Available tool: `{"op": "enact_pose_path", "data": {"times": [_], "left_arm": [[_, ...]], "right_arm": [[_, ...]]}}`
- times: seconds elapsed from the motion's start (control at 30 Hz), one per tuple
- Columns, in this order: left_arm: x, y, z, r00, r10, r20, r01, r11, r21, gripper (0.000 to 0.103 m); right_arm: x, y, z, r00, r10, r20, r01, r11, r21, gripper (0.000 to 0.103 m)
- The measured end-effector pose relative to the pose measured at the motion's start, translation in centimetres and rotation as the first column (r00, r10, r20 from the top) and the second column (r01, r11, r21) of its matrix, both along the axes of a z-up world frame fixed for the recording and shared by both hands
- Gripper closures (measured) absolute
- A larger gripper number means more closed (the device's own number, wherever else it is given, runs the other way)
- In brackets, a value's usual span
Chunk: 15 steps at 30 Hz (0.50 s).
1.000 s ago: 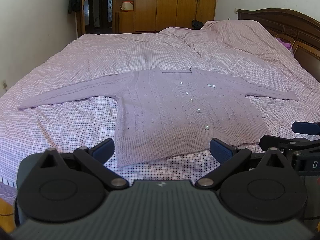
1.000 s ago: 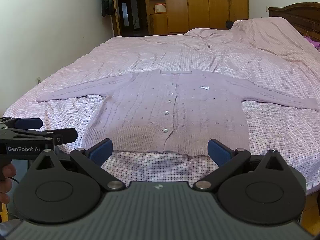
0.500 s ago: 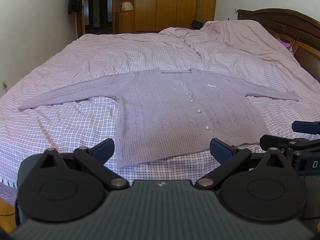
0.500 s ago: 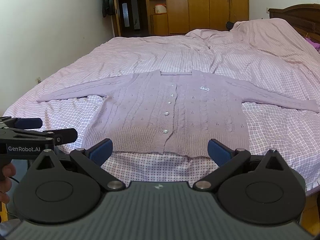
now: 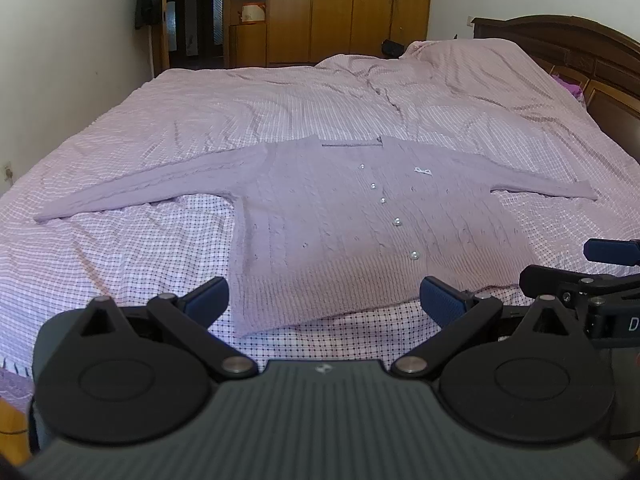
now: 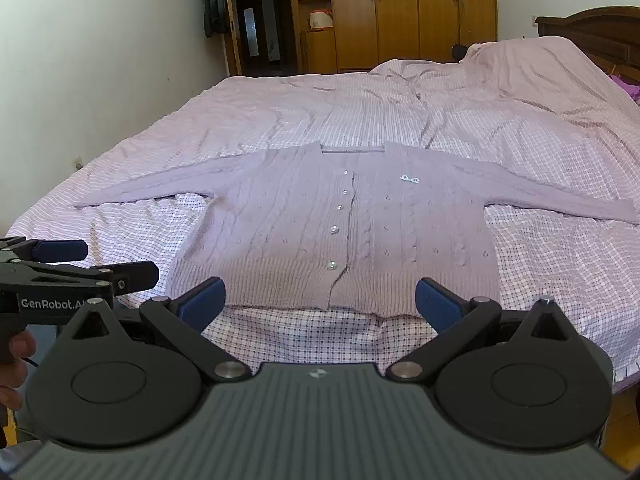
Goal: Fold small clothes
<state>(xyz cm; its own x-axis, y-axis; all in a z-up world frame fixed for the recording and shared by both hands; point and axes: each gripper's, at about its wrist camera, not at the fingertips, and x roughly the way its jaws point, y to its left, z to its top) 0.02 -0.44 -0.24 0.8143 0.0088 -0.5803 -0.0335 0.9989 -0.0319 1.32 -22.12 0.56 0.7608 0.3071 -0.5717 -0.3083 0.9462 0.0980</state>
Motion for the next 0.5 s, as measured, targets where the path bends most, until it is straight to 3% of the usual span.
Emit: {"op": "enact_pose_path", "data": {"times": [0.5], "left_arm": [[2.3, 1.9, -1.0, 0.999, 0.015, -0.034, -0.017, 0.998, -0.057, 0.0]], "right_arm": [[2.6, 1.7, -1.0, 1.0, -0.008, -0.03, 0.008, 1.0, -0.02, 0.0]]}}
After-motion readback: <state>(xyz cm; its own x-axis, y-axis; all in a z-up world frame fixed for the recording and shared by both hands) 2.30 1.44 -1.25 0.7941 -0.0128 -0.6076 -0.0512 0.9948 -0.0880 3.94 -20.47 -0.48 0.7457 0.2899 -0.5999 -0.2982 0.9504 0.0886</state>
